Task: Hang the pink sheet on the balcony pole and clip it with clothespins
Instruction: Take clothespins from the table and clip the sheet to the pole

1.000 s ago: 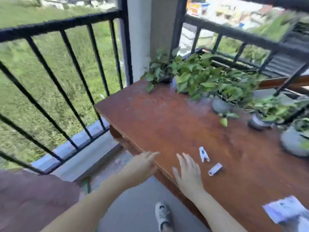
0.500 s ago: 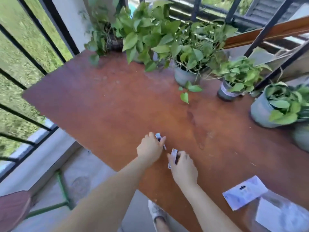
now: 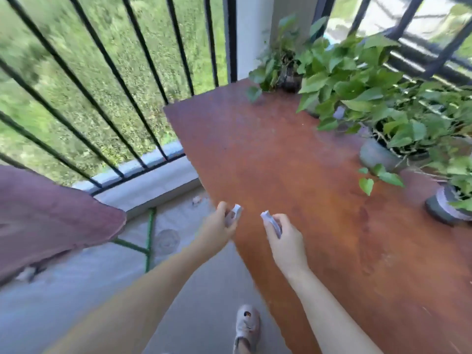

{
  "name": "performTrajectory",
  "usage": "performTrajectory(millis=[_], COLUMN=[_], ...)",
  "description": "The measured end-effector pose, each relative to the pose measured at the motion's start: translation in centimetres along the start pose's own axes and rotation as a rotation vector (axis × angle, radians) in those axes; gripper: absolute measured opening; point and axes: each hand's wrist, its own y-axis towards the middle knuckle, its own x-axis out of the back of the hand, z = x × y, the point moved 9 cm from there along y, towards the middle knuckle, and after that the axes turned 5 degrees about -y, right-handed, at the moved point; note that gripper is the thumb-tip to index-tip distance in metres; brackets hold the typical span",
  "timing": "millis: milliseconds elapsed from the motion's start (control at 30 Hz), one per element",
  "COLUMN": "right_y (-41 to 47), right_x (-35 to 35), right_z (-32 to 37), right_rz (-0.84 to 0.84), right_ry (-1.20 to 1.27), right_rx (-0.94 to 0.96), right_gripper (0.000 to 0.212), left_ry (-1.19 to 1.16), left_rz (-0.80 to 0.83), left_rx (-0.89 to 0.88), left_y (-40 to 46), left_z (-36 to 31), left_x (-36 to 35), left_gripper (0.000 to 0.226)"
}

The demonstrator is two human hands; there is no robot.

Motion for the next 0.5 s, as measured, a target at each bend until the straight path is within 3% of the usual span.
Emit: performTrajectory(millis=[100,200,300,367,433,500], right_y=[-0.6,-4.5,-11.4,-17.2,-23.2,-29.5], right_x=[-5.8,-12.9,-20.6,-26.1,-31.1,-36.0], right_z=[8.7,17.7,25.6,29.5,33.0,36.2], right_rz=[0.145,0.327,0.575,0.732,0.823,0.901], right_ry=[0.040,0.080,0.130,0.124,0.028,-0.062], right_rx=[0.171,0.323,0.424,0.468,0.575,0.670], right_gripper=[0.005,0.014,0.008,0.024,0.033,0.027], left_ry=[-0.002,-0.080,-0.119,-0.141,-0.148,-0.154], left_rz=[-0.195,-0.346,-0.510,-0.648,-0.769,-0.878], left_rx=[0.048,0.157,0.306,0.387,0.482,0.555], left_y=[-3.9,-10.3,-19.1,-26.4,-34.2,-41.9], left_z=[4.6,10.4,17.4,22.4,27.0,30.9], left_x=[9.0,17.9,26.3,31.3,35.8,39.8], left_gripper=[0.016,0.012,0.022,0.018,0.014,0.013])
